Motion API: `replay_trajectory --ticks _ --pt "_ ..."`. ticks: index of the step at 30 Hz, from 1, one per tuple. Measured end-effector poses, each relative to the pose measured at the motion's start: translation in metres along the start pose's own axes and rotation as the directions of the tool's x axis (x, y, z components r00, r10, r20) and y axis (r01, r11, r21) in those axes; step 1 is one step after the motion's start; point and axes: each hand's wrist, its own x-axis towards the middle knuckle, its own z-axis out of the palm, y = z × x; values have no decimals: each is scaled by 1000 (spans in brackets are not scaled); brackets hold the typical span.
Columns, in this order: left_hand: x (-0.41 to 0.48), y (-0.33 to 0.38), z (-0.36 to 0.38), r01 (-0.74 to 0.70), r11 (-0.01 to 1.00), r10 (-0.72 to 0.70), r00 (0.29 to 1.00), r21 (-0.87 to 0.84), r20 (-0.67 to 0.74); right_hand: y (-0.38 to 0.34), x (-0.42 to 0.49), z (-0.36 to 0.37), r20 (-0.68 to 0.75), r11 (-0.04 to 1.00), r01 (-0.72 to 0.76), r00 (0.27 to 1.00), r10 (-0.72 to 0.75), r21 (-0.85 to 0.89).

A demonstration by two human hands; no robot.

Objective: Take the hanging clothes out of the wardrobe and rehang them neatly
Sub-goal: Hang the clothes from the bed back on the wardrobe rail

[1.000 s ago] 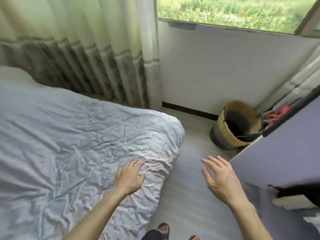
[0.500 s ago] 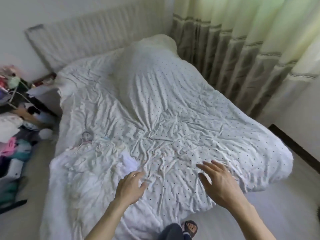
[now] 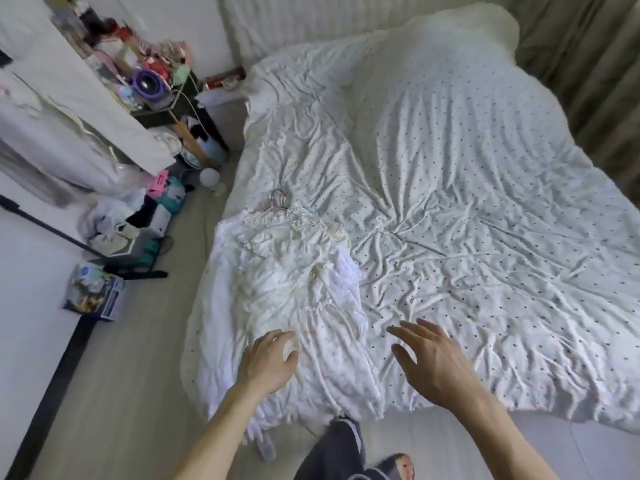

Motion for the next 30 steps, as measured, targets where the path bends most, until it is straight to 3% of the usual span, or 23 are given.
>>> replay_trajectory --ticks 12,21,30 --pt "90 -97 -81 36 994 -31 998 100 -46 -95 132 11 100 988 129 988 -120 -91" --pt "268 -190 -131 -2 996 -4 998 90 63 -168 306 45 239 995 27 971 -2 -99" --pt "454 -224 -141 -3 999 -3 991 46 133 -175 459 113 334 987 -73 935 118 -145"
